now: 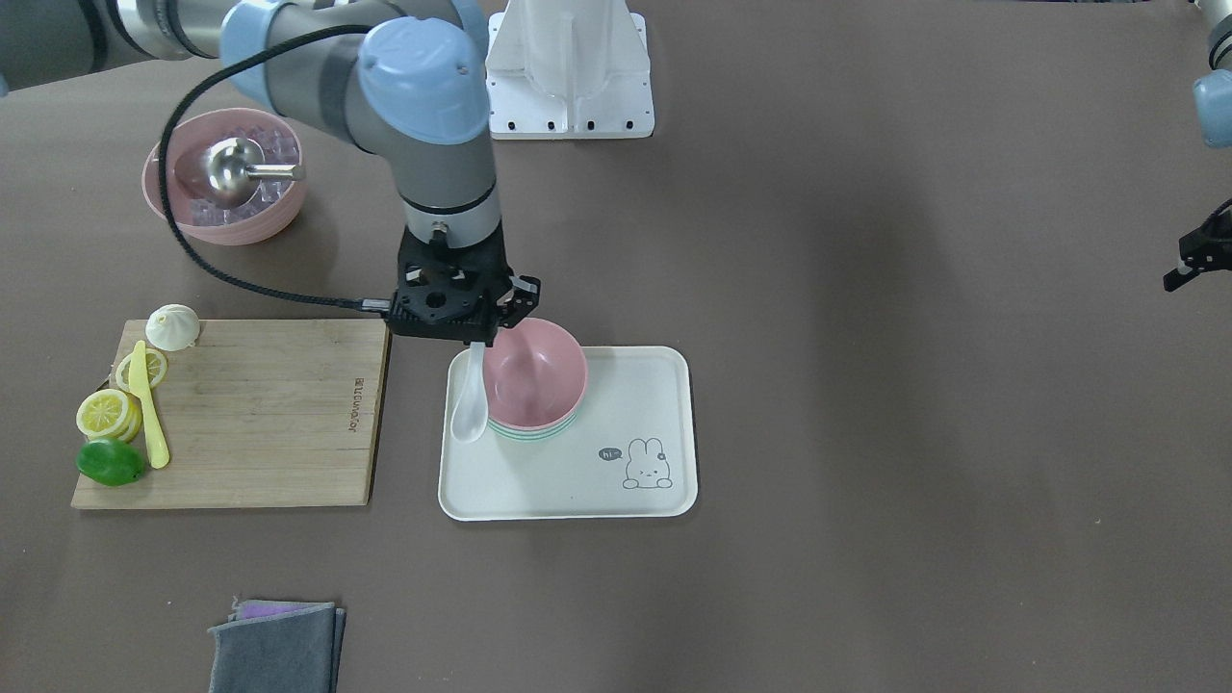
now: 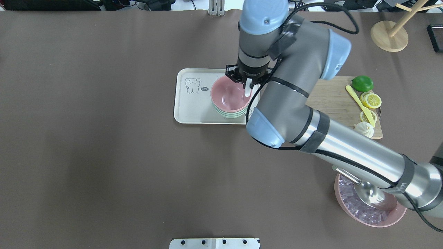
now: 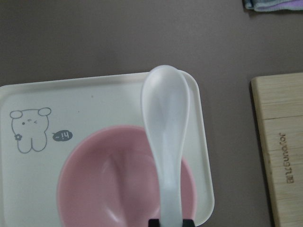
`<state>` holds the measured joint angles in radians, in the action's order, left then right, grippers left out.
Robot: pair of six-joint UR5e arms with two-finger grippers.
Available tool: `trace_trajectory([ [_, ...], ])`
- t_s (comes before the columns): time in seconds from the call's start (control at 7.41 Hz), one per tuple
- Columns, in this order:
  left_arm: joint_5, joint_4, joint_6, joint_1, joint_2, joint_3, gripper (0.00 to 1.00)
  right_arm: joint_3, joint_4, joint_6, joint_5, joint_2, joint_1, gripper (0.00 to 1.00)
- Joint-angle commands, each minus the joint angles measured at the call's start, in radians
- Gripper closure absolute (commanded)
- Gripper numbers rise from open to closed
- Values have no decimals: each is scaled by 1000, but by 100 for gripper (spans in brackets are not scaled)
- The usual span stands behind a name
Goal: Stack pink bowl on green and place spoon
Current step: 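Lift the white spoon with the right gripper toward the pink bowl, then lower the spoon into the pink bowl and open the right gripper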
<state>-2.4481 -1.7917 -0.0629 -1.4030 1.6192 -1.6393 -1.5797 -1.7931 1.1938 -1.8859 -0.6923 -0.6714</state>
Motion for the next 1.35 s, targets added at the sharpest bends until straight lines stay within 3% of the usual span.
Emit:
trace_trajectory([
  [0.0, 1, 0, 0, -1, -1, 3, 2, 73, -8, 62, 57, 48, 76, 100],
  [0.4, 1, 0, 0, 1, -1, 6, 2, 75, -17, 61, 57, 40, 101, 100],
  [0.54, 1, -2, 0, 1, -1, 7, 2, 75, -17, 52, 59, 37, 102, 45],
  [0.67, 0, -2, 0, 1, -1, 6, 2, 75, -15, 46, 76, 42, 102, 1],
  [1.08, 11, 2, 11, -1, -8, 10, 2, 76, -14, -35, 71, 40, 60, 0],
  [1.21, 15, 2, 35, -10, -59, 12, 2, 76, -11, -83, 58, 28, 15, 0],
])
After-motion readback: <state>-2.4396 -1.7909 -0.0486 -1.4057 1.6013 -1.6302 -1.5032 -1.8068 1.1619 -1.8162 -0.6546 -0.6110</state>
